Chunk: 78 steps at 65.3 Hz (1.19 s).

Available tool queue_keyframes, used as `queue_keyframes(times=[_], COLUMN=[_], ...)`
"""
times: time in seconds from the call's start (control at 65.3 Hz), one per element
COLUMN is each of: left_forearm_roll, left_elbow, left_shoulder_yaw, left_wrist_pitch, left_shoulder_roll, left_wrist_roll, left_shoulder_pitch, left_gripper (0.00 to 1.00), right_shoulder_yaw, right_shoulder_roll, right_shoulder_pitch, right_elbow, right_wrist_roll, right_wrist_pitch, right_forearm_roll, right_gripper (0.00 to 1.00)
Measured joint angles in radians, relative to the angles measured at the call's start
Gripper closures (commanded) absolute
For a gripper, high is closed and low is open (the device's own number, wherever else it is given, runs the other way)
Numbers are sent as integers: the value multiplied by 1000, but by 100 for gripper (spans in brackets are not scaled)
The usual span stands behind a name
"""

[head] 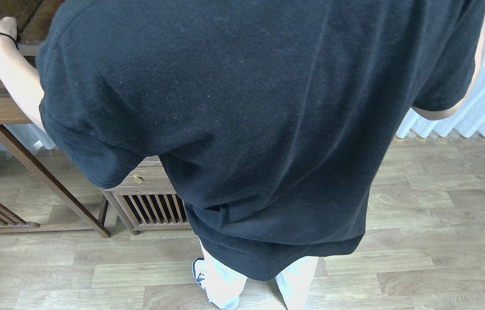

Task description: Organize books on shelf

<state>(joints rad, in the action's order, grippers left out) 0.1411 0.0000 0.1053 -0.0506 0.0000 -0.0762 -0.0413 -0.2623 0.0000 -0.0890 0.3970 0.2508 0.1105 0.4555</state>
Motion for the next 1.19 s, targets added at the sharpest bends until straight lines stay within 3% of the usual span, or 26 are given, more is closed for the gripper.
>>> queue_keyframes(times=[1.194], left_forearm_roll=[0], left_elbow=[0], left_shoulder_yaw=[0], left_wrist_pitch=[0], left_shoulder_roll=[0], left_wrist_roll=[0], left_shoulder_pitch=[0], left_gripper=[0], right_shoulder_yaw=[0], right_shoulder_roll=[0], right_shoulder_pitch=[0], right_elbow=[0], right_wrist_roll=[0], right_wrist_pitch=[0], right_forearm_roll=[0], right_gripper=[1])
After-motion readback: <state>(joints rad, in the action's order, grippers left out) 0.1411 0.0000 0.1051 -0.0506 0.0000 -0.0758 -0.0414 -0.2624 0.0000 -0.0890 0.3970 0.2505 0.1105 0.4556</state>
